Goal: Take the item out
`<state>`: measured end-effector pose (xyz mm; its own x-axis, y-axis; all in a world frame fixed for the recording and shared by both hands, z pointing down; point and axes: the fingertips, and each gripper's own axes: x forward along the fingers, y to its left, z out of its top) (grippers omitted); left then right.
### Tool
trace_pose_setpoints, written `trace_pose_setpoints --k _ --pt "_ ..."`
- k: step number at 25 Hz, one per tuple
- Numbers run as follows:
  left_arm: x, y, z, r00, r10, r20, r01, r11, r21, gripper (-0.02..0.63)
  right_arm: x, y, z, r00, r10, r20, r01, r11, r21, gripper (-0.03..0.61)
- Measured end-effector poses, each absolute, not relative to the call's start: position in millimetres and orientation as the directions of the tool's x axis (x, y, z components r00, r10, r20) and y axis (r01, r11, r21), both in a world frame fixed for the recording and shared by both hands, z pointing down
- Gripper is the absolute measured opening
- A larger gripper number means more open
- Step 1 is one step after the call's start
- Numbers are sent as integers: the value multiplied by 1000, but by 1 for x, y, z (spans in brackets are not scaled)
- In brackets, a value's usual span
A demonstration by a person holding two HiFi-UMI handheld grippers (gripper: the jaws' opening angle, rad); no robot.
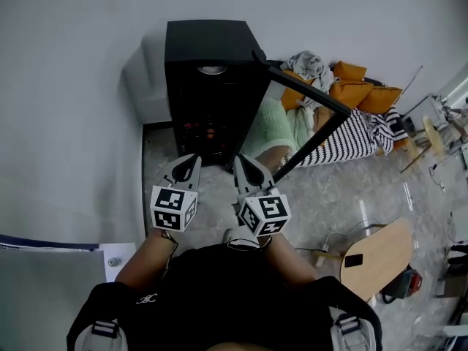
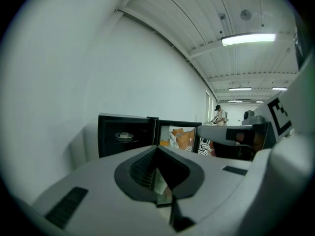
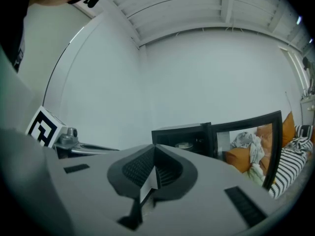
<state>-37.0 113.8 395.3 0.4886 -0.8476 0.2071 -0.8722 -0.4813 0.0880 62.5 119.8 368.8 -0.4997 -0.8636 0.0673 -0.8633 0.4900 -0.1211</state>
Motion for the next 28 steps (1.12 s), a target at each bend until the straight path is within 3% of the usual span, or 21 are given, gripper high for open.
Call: trace_pose_setpoints --k 19,28 --pt "-94 135 410 478 -848 231 -878 -468 98 8 23 112 368 -449 -891 68 -892 444 -77 8" --pt "-87 94 422 463 -854 237 -886 -451 107 8 23 76 380 -480 -874 76 -877 477 -51 8"
